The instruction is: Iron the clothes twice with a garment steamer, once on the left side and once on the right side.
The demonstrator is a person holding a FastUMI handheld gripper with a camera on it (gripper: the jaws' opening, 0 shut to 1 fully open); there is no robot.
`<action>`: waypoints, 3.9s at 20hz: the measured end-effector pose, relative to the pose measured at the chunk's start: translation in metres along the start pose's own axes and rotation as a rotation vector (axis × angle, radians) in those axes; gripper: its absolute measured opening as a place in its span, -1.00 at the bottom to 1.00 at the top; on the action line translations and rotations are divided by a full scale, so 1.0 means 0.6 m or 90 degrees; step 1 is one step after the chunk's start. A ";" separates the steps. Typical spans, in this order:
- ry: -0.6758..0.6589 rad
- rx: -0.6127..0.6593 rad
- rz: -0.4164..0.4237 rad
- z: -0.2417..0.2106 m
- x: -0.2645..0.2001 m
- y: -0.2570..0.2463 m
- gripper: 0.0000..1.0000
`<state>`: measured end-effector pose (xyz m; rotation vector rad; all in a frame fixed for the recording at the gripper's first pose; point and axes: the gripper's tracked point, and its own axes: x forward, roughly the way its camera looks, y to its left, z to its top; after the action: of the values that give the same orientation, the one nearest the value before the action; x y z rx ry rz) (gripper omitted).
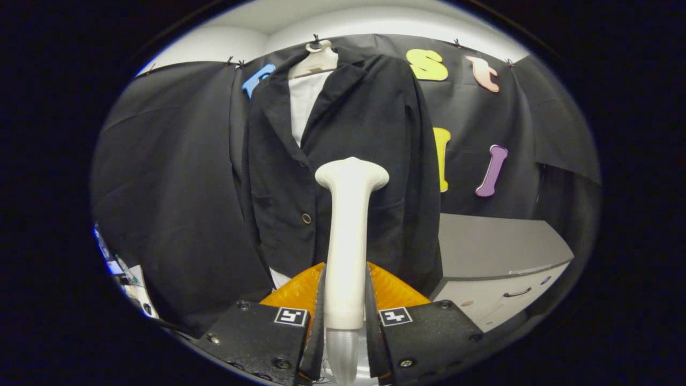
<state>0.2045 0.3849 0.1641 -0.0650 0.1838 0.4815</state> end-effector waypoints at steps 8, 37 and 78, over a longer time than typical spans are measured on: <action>0.040 -0.008 -0.002 -0.066 -0.002 -0.001 -0.29; 0.073 0.024 0.035 -0.102 -0.052 0.023 -0.29; -0.064 -0.040 0.152 0.148 0.050 0.310 -0.29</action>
<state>0.1585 0.5724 0.2422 -0.0802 0.0780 0.7273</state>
